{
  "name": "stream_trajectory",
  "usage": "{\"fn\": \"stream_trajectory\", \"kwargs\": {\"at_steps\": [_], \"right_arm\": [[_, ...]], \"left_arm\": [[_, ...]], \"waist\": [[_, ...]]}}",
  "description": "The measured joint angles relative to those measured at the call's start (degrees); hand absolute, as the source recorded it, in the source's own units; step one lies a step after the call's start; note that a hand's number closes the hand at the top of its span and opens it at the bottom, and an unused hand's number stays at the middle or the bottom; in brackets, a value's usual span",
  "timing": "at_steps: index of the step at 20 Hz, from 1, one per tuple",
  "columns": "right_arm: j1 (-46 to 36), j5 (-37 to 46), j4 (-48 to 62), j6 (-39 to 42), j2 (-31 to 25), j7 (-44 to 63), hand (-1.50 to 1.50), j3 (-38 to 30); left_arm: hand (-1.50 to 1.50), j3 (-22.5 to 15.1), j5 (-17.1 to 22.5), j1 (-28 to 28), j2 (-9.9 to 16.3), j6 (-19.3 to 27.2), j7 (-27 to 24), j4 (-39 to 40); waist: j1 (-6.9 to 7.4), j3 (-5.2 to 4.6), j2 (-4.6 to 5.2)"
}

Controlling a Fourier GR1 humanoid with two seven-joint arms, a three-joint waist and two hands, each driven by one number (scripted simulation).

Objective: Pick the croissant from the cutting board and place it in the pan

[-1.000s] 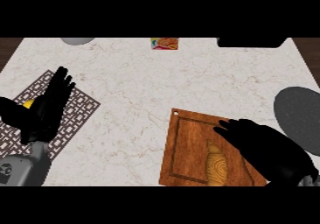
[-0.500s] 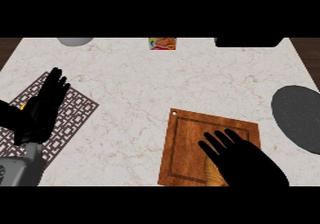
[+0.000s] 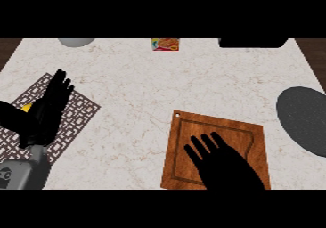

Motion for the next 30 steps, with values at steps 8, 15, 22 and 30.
{"fn": "stream_trajectory", "kwargs": {"at_steps": [8,15,22,30], "right_arm": [[1.4,7.7,6.6,0.6,3.7,0.3,-1.5,1.5],[2.0,13.9,12.7,-0.1,5.4,-2.9,-1.5,1.1],[3.9,18.4,17.0,-2.4,4.9,-8.3,-1.5,-0.1],[4.4,23.0,24.3,-8.6,7.1,-15.3,-1.5,-1.9]], "left_arm": [[0.0,0.7,-0.5,0.4,-0.8,-0.3,1.8,-2.0],[0.0,1.9,-2.5,-0.4,-2.1,-0.8,2.3,-1.3],[0.0,2.8,-3.8,-0.1,-3.6,-1.7,3.2,-2.4],[0.0,4.5,-4.5,0.5,-4.4,-3.8,2.7,-2.1]], "waist": [[0.07,0.03,0.03],[0.05,0.05,0.07],[0.04,0.06,0.08],[0.08,0.05,0.09]]}}
